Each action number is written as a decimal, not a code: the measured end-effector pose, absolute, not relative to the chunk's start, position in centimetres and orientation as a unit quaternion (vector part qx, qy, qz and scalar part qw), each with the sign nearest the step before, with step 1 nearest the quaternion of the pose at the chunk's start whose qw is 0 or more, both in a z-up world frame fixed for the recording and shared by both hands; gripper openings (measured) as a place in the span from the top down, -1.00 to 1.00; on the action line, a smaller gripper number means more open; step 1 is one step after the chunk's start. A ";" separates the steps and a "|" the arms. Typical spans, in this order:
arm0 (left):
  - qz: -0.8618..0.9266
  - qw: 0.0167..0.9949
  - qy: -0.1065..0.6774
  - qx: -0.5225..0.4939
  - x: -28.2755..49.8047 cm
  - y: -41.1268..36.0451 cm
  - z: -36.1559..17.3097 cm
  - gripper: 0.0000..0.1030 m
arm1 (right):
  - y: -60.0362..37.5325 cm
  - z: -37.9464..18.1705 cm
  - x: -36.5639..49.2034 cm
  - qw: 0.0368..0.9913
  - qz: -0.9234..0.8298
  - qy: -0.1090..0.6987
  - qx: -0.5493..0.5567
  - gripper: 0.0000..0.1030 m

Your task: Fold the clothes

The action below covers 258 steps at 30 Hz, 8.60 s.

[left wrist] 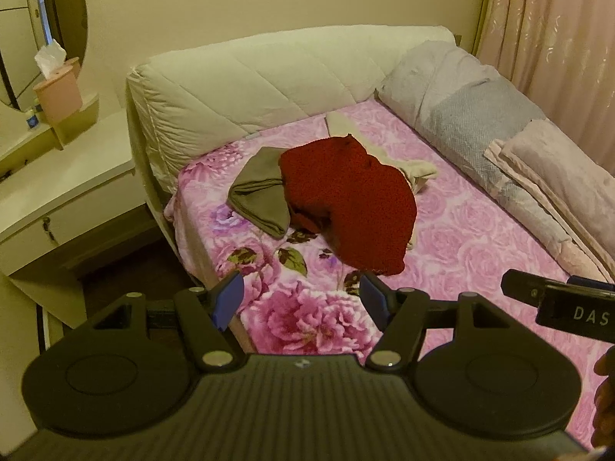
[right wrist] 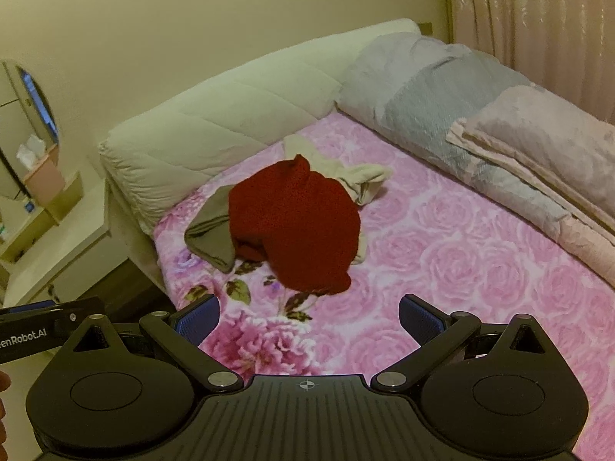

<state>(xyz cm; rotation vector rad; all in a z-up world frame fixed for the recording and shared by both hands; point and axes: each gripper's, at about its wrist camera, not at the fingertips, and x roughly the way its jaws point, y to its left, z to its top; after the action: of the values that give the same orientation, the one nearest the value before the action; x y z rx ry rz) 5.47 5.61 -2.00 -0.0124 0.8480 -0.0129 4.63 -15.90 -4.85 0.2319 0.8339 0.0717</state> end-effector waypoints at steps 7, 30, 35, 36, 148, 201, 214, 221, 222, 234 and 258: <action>-0.036 0.902 0.430 -0.020 11.2 7.7 -4.4 -0.21 | -15.7 -7.5 9.3 0.895 0.010 0.424 0.137 -0.98; -0.150 0.857 0.493 -0.025 34.9 11.1 -13.0 -0.21 | -15.3 -17.3 26.4 0.831 -0.085 0.494 0.242 -0.97; -0.157 0.840 0.518 -0.030 39.1 11.6 -15.9 -0.21 | -15.7 -19.4 29.5 0.820 -0.104 0.505 0.247 -0.97; -0.158 0.837 0.523 -0.032 39.9 11.6 -16.6 -0.21 | -15.8 -19.9 30.2 0.819 -0.105 0.507 0.248 -0.97; -0.521 0.686 0.420 0.286 0.0 -4.5 -4.4 0.25 | -15.3 -9.0 -24.9 0.719 -0.435 0.423 0.340 -0.48; -0.456 0.754 0.349 0.319 -1.2 -26.2 -17.0 0.21 | -45.2 -22.2 -31.4 0.783 -0.362 0.469 0.187 -0.49; -0.501 0.737 0.226 0.393 4.2 -30.5 -26.8 0.20 | -48.6 -32.7 -26.3 0.817 -0.316 0.469 0.111 -0.49; -0.536 0.713 0.244 0.381 7.1 -30.9 -29.4 0.89 | -49.8 -34.8 -24.6 0.847 -0.295 0.430 0.105 0.18; -0.540 0.710 0.250 0.376 7.4 -31.0 -29.5 0.90 | -50.2 -34.5 -24.5 0.850 -0.292 0.423 0.116 0.94; -0.578 0.736 0.261 0.238 13.8 -26.3 -14.8 0.93 | -52.5 -17.2 -24.9 0.888 -0.317 0.330 0.045 0.96; -0.453 0.657 0.600 0.050 14.2 -30.4 -28.3 0.24 | -60.2 -28.0 -19.4 0.705 -0.269 0.339 0.563 -0.50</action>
<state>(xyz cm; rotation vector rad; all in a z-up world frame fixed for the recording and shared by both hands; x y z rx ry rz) 14.16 -30.40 -28.33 0.1139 1.3591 -1.0265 -19.43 -60.18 -27.98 1.2509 0.7527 -0.5970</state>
